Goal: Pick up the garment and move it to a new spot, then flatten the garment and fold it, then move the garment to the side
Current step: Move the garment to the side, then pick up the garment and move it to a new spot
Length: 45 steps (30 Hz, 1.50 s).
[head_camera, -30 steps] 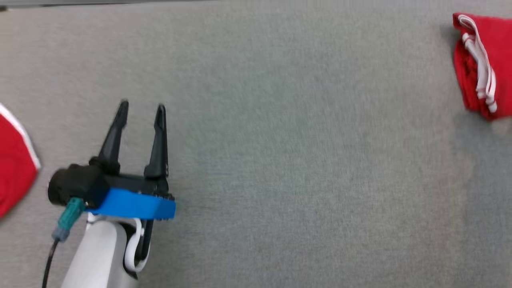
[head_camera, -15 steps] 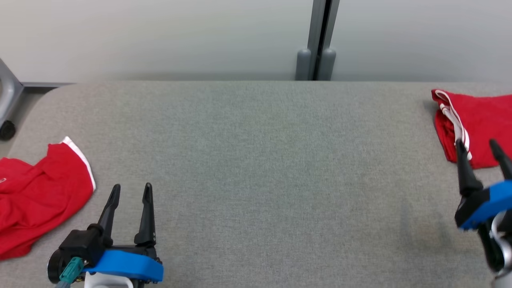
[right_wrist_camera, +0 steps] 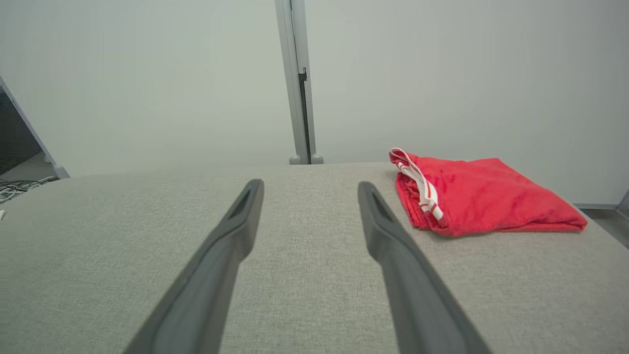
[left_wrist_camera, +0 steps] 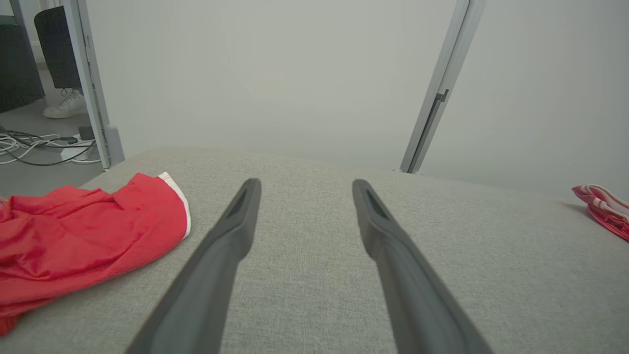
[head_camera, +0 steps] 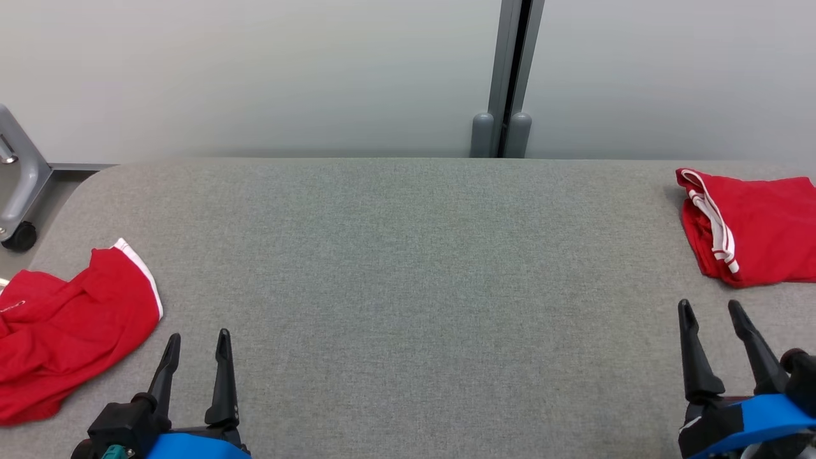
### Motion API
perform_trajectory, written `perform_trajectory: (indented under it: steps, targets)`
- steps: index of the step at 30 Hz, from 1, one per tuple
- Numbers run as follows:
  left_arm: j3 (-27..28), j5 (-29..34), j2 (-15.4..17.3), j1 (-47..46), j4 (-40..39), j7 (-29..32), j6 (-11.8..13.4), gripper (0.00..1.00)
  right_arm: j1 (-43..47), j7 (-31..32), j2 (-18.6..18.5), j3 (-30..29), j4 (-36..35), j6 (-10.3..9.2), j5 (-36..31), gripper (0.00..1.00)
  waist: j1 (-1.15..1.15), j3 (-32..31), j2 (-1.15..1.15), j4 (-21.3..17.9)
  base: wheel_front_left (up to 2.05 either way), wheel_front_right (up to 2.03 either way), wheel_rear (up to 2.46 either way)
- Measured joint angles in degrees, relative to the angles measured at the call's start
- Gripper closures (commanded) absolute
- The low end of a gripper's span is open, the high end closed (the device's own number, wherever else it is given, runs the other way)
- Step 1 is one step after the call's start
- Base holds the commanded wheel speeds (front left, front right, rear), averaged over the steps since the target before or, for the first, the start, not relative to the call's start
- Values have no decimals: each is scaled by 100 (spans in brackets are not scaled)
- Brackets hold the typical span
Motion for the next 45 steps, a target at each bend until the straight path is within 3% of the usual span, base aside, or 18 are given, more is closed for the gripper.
perform_trajectory:
  steps: [14,21,45]
  targets:
    - [-91,-3,26,106,0,20,58,0,323,-138,90,92,21,0,232,0,0,-162,0,39,0,0,0]
    - [-115,-53,26,107,-64,42,101,0,335,-203,92,140,104,0,234,0,0,-172,0,244,0,0,0]
    - [-124,-114,166,353,-570,296,334,0,205,-486,98,689,587,0,283,0,0,-268,0,2153,0,0,0]
